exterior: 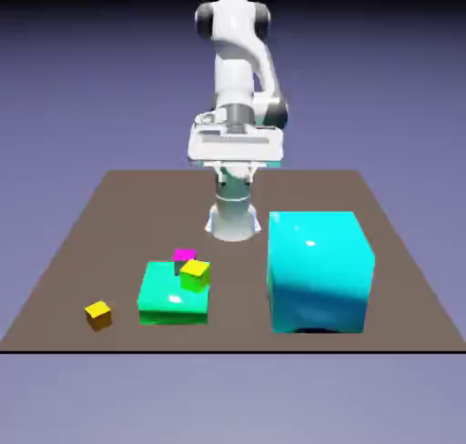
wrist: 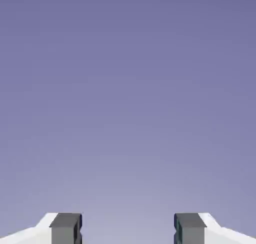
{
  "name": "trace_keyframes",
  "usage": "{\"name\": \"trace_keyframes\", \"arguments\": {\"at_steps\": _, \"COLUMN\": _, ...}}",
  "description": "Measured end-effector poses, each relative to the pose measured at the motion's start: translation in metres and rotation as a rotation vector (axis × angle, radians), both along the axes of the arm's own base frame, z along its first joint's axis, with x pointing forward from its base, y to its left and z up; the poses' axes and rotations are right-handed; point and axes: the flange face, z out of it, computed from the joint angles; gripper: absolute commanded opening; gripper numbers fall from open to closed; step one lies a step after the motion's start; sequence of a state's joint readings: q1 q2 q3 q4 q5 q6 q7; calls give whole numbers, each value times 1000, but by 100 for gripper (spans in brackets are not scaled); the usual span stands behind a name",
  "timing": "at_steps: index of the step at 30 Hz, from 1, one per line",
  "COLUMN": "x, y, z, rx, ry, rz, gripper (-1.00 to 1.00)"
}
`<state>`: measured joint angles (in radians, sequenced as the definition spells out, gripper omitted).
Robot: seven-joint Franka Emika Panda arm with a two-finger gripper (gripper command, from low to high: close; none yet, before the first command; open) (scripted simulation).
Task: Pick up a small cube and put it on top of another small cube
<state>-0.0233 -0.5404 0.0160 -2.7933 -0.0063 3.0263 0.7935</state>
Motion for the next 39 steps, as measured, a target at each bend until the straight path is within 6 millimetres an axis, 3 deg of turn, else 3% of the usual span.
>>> {"name": "trace_keyframes", "arguments": {"at_steps": 10, "x": 47, "y": -69, "z": -52, "rx": 215, "ry": 167, "rz": -475, "gripper": 0}}
{"name": "trace_keyframes", "arguments": {"at_steps": 18, "x": 69, "y": -134, "z": -103, "rx": 406, "ry": 267, "rz": -878, "gripper": 0}}
{"name": "trace_keyframes", "arguments": {"at_steps": 28, "x": 74, "y": -220, "z": -172, "rx": 671, "ry": 350, "rz": -1399, "gripper": 0}}
{"name": "trace_keyframes", "arguments": {"at_steps": 39, "x": 54, "y": -312, "z": -243, "rx": 1000, "ry": 394, "rz": -1989, "gripper": 0}}
